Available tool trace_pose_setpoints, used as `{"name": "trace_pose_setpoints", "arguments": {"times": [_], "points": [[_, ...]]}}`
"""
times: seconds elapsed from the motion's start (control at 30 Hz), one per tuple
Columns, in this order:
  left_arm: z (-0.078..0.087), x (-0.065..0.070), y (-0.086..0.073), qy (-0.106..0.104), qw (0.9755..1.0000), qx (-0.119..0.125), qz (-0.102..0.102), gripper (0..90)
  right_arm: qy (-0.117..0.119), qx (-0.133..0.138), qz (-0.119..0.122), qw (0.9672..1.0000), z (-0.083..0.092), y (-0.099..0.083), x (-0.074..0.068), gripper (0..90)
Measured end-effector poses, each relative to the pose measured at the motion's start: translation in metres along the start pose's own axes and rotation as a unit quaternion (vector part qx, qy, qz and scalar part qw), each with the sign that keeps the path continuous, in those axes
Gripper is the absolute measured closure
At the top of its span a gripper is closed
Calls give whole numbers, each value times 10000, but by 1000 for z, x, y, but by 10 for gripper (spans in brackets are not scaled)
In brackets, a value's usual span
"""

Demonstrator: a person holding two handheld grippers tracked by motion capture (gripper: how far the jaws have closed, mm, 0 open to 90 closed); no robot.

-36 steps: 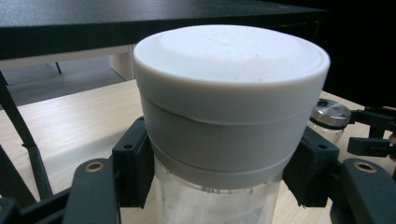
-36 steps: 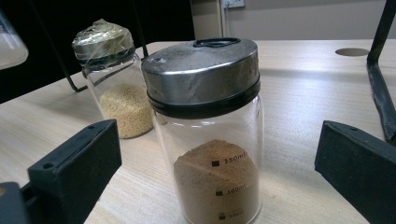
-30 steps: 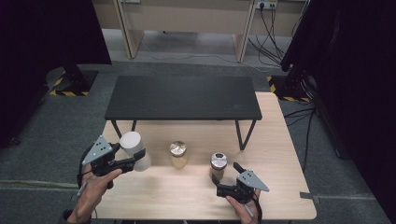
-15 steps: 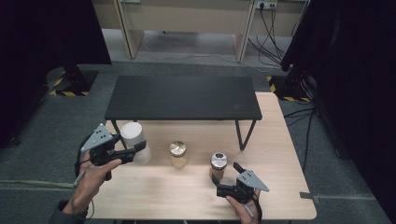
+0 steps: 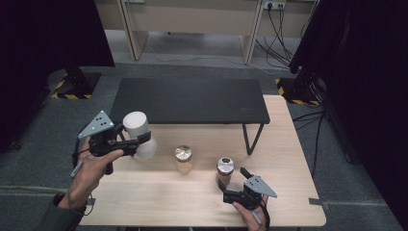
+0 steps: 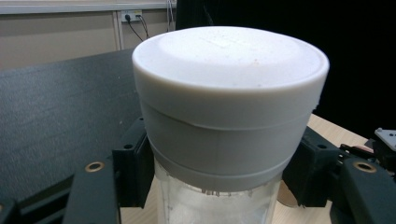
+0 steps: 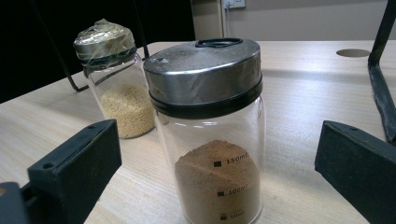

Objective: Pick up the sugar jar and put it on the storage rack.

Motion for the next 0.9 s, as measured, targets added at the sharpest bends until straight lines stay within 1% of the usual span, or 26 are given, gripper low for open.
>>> {"name": "trace_pose_setpoints", "arguments": {"times": [0.13, 0.2, 0.3, 0.4, 0.53, 0.77, 0.9], "points": [[-1, -1, 11, 29, 10000, -25, -31, 352, -1, 1, -9, 10000, 0, 0, 0, 7], [-1, -1, 17, 44, 10000, -17, -14, 352, 6, -1, -4, 10000, 0, 0, 0, 7], [-2, -2, 26, 91, 9999, -30, -79, 353, 2, -6, -9, 10000, 0, 0, 0, 7], [-4, -4, 33, 130, 9999, -50, -87, 352, 4, -8, -10, 10000, 0, 0, 0, 7], [-9, -8, 40, 171, 9998, -58, -37, 353, 15, -10, -10, 10000, 0, 0, -1, 7], [-17, -15, 53, 340, 9993, -90, -84, 353, 21, -8, -9, 10000, 0, 0, -1, 7], [-23, -22, 59, 499, 9986, -94, -116, 353, 23, -7, -11, 10000, 0, 0, -1, 7]]}}
Point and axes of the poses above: each handheld gripper's, and its own axes: z roughly backward along the jaws, y roughly out of its top, x roughly to its right, the point moved 5 cm from there along -z, roughly forward along the jaws, and after that the axes turned 7 degrees about x, right-handed, at the moved point
